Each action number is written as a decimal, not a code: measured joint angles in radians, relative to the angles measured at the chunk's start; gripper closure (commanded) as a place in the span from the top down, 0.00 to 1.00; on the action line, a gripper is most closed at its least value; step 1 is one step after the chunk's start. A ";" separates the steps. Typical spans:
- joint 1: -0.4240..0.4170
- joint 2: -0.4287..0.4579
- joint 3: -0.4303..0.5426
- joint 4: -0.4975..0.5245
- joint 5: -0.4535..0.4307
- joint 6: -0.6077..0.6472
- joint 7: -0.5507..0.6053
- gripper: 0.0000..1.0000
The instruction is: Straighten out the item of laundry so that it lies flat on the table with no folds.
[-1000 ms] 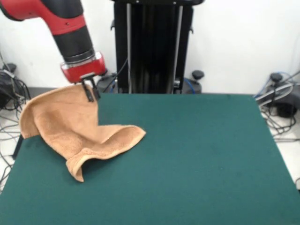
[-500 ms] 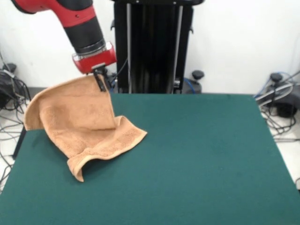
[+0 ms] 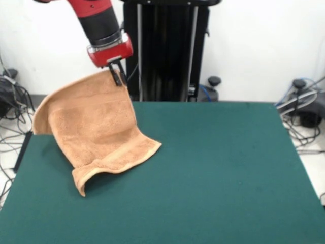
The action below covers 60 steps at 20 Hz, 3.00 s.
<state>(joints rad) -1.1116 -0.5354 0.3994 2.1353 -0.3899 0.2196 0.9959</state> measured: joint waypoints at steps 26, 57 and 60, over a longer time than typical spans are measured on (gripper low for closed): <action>0.462 -0.014 -0.290 0.140 0.203 -0.491 0.149 0.00; 0.628 0.048 -0.368 0.195 0.285 -0.674 0.210 0.00; 0.688 0.064 -0.375 0.195 0.327 -0.716 0.210 0.00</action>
<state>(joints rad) -0.4233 -0.4718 0.0242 2.3299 -0.0630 -0.4962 1.2061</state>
